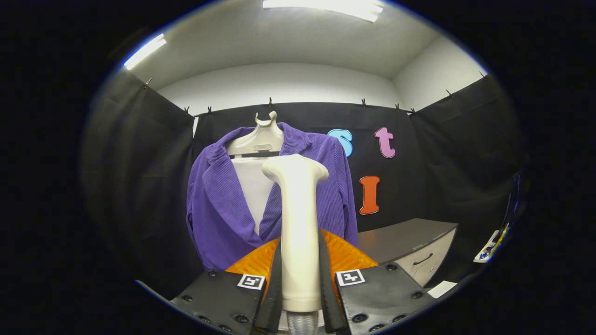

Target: Iron the clothes twice with a garment steamer, once on the left side and once on the right side.

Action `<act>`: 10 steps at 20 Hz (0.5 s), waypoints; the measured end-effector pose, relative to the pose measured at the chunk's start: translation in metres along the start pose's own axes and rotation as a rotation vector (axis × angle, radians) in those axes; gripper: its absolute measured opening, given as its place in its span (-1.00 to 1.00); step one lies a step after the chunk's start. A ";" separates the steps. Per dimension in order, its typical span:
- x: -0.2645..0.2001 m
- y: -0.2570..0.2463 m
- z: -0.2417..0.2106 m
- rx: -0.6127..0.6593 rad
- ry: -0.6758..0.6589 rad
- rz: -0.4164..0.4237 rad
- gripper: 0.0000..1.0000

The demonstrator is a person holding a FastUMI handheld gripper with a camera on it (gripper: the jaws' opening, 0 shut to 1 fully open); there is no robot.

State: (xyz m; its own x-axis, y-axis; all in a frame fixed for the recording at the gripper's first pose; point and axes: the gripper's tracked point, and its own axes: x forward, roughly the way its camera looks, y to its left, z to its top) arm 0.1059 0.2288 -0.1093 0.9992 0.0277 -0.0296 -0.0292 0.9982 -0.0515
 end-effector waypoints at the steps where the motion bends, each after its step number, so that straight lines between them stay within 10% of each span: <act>1: 0.005 0.002 -0.003 -0.007 0.003 -0.001 -0.15; 10: 0.034 0.009 -0.018 -0.037 0.017 -0.034 -0.16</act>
State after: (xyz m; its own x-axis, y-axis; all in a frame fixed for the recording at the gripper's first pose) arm 0.1391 0.2382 -0.1291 0.9990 -0.0078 -0.0445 0.0038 0.9960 -0.0896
